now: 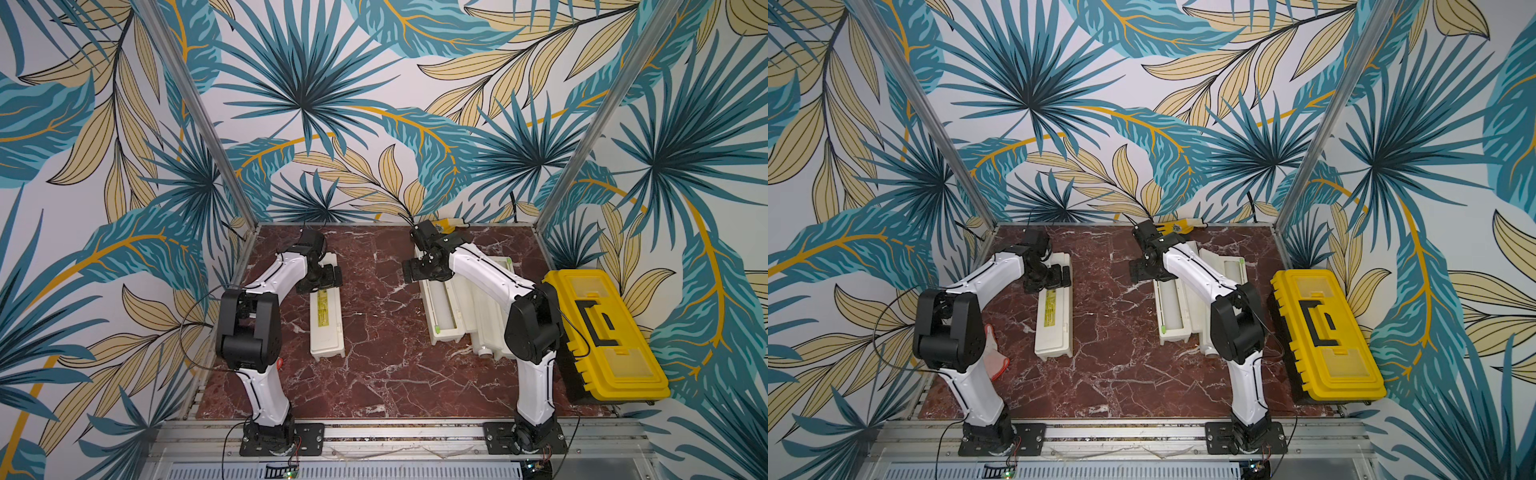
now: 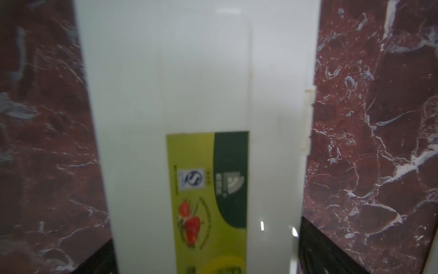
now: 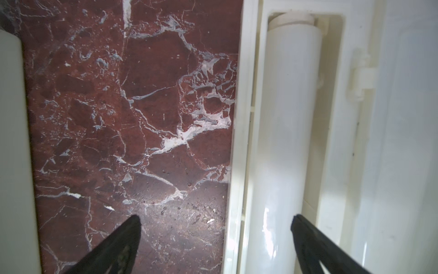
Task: Put plastic wrap rolls into dispensers
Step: Move the plastic wrap cutting box to the center of the board.
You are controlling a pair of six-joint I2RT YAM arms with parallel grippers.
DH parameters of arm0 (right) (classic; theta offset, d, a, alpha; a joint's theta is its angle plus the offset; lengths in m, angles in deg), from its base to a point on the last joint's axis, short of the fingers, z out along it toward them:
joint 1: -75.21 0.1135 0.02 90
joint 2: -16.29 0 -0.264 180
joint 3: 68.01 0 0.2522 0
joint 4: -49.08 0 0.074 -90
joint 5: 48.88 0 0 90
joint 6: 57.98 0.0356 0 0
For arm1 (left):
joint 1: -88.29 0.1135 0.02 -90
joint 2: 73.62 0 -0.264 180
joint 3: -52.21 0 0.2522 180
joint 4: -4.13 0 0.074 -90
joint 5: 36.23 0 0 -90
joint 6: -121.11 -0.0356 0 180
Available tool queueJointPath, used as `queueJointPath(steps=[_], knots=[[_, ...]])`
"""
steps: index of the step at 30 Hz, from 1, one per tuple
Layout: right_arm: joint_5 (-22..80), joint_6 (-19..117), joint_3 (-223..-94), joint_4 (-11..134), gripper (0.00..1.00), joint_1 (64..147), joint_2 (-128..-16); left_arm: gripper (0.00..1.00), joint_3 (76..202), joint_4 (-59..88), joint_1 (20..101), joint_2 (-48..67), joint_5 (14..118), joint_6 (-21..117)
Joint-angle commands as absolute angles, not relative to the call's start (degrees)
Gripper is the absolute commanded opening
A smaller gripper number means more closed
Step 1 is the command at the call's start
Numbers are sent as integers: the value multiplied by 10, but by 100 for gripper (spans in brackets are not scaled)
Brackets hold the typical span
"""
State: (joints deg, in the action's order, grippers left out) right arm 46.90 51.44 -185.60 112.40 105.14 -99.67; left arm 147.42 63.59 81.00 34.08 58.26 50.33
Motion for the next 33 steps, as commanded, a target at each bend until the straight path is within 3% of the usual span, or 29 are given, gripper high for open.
queueJointPath(steps=[1, 8, 13, 18, 23, 33], knots=[[444, 523, -1826, 1095, 99, 1054, -955, 100, 1511, 632, 798, 359, 583, 518], [427, 505, -1758, 1077, 99, 1054, -905, 96, 1433, 633, 755, 311, 590, 612], [404, 487, -1731, 1071, 99, 1054, -891, 94, 1396, 633, 667, 282, 575, 720], [389, 477, -1707, 1062, 99, 1051, -874, 100, 1375, 634, 570, 279, 548, 835], [381, 473, -1700, 1065, 99, 1043, -867, 100, 1392, 650, 517, 286, 517, 897], [390, 492, -1698, 1088, 99, 1028, -852, 100, 1461, 685, 502, 257, 441, 843]])
